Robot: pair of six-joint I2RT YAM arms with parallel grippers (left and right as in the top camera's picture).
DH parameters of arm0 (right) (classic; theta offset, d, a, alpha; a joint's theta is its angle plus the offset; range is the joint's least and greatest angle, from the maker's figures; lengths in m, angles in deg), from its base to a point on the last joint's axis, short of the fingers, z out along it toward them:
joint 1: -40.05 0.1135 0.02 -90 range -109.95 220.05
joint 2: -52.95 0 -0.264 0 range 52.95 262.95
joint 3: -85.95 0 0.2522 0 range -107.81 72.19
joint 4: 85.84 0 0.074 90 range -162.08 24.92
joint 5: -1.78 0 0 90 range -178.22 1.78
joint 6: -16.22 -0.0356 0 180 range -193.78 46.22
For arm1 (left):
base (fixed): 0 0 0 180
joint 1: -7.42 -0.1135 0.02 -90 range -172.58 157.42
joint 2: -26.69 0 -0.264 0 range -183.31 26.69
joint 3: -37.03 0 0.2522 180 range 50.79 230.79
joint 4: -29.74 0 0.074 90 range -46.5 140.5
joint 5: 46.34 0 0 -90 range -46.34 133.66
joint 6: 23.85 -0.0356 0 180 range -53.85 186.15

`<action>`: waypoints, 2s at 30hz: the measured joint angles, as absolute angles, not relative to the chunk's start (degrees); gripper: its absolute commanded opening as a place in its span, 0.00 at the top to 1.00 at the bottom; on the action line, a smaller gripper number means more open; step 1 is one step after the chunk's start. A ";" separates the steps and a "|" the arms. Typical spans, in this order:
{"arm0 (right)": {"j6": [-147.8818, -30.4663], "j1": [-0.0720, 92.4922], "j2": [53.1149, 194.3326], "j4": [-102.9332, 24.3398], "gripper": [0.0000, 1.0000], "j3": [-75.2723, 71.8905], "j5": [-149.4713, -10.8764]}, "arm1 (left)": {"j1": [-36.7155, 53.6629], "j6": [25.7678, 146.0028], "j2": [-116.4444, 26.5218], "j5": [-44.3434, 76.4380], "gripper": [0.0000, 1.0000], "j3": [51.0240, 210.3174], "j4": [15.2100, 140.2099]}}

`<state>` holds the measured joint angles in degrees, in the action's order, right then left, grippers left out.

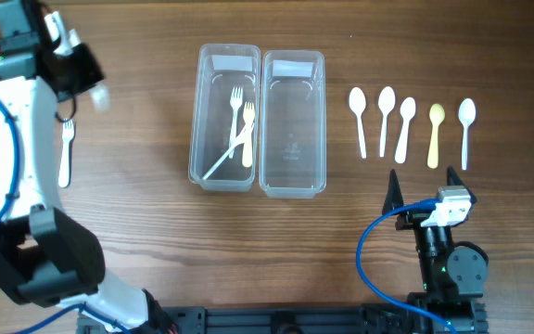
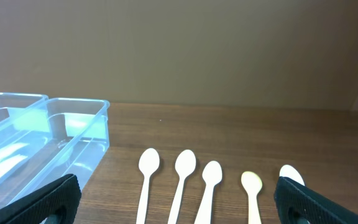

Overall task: Pack container
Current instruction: 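Lower the white fork into the left container and release, then grasp the light-blue fork with the left gripper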

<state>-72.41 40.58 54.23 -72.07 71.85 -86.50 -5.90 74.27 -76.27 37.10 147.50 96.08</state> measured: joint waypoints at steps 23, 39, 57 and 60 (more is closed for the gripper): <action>-72.41 40.58 54.23 -72.07 0.00 71.85 -86.50 | 24.57 80.58 -86.41 35.08 0.79 147.59 103.77; -72.41 40.58 54.23 -72.07 0.00 71.82 -86.50 | 16.33 76.72 -76.47 50.14 0.48 152.75 113.37; -72.41 40.58 54.23 -72.07 0.00 71.82 -86.52 | -15.65 62.77 -73.67 57.05 0.38 146.15 108.28; -72.41 40.58 54.23 -72.05 0.00 71.82 -86.50 | -17.66 59.89 -76.36 55.50 0.37 144.53 107.21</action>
